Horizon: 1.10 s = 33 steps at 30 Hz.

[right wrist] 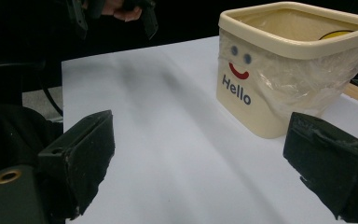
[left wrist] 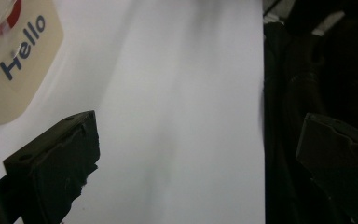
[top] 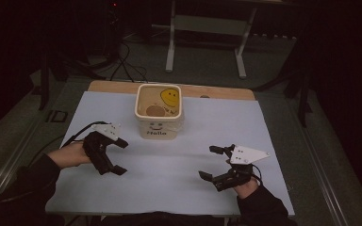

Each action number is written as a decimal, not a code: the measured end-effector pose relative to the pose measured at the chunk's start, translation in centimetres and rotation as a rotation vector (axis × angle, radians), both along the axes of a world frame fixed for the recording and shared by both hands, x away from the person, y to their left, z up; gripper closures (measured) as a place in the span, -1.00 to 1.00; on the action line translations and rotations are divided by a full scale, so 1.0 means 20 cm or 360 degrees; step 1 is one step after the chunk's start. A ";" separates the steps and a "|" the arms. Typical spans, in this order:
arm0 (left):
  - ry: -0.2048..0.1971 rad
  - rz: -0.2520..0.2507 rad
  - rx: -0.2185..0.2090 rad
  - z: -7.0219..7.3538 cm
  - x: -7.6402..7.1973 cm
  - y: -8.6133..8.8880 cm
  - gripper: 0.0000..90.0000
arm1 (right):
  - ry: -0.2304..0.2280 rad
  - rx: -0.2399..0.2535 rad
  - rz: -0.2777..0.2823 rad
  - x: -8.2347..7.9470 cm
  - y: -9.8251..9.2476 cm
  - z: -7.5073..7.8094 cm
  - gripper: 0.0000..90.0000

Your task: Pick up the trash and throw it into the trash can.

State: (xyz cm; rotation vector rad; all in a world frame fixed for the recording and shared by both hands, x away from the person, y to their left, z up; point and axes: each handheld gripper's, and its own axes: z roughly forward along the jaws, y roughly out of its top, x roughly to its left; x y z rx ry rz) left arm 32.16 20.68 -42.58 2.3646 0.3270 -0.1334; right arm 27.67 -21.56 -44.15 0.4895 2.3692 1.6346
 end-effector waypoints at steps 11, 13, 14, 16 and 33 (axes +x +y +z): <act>0.0036 0.0072 -0.0062 -0.15 -0.05 -0.02 -0.99 | 0.0002 -0.0009 0.0006 0.00 0.01 0.00 -0.81; 0.0038 0.0077 -0.0061 -0.18 -0.06 -0.03 -0.99 | -0.0002 -0.0013 0.0005 0.00 0.01 0.00 -0.81; 0.0040 0.0079 -0.0068 -0.19 -0.06 -0.03 -0.99 | -0.0003 -0.0010 0.0006 0.00 0.01 0.00 -0.81; 0.0039 0.0080 -0.0072 -0.21 -0.07 -0.03 -0.99 | -0.0003 -0.0014 0.0000 0.00 0.00 0.00 -0.81; 0.0068 0.0082 -0.0120 -0.28 -0.13 -0.04 -0.99 | -0.0015 -0.0009 -0.0006 0.00 0.00 0.00 -0.81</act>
